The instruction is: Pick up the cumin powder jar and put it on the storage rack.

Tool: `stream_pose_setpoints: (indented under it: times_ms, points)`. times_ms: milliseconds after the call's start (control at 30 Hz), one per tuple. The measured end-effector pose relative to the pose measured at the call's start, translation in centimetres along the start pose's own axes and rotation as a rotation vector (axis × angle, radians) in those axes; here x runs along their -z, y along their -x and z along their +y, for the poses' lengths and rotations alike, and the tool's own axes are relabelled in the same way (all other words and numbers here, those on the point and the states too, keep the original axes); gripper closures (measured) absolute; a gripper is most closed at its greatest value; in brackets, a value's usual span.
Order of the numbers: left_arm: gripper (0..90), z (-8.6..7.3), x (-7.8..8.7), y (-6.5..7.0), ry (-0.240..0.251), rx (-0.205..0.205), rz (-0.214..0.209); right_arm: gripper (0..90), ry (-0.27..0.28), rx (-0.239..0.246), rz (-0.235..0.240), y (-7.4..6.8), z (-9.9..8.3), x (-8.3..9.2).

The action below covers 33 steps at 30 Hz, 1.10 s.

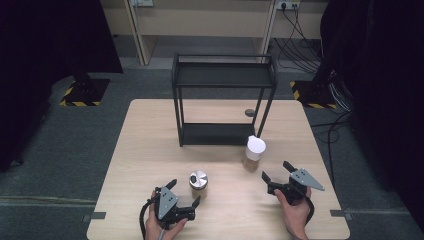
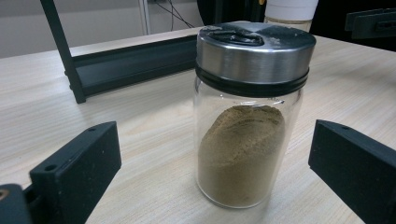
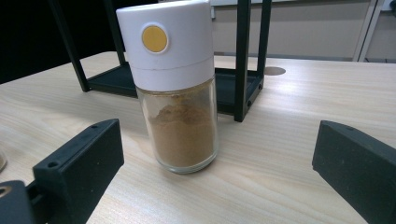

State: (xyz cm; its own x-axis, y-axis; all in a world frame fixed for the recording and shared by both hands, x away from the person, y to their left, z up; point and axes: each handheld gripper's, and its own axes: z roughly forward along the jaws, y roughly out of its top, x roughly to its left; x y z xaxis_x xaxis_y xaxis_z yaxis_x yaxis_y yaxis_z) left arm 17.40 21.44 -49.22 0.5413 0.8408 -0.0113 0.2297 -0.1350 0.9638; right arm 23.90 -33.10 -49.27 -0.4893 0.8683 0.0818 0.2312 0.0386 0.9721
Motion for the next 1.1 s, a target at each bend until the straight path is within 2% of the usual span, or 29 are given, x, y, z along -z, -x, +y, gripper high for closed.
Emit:
stream_pose_setpoints:
  times_ms: [233,400,767,1100]
  points:
    - [1.8,0.2,-0.2,0.2,-0.008,-0.013,0.001,2.1,-0.008,0.004,0.000,0.0,0.1,-0.1]
    - [1.7,0.5,-0.7,0.3,-0.018,-0.031,-0.013,2.0,-0.010,0.008,0.001,0.0,0.2,-0.1]
    - [1.6,1.2,-1.6,0.1,-0.047,-0.044,-0.038,2.0,-0.015,0.009,0.003,0.0,0.3,-0.1]
    - [2.0,2.0,-3.2,0.6,-0.072,-0.053,-0.055,2.0,-0.016,0.011,0.003,0.0,0.3,-0.2]
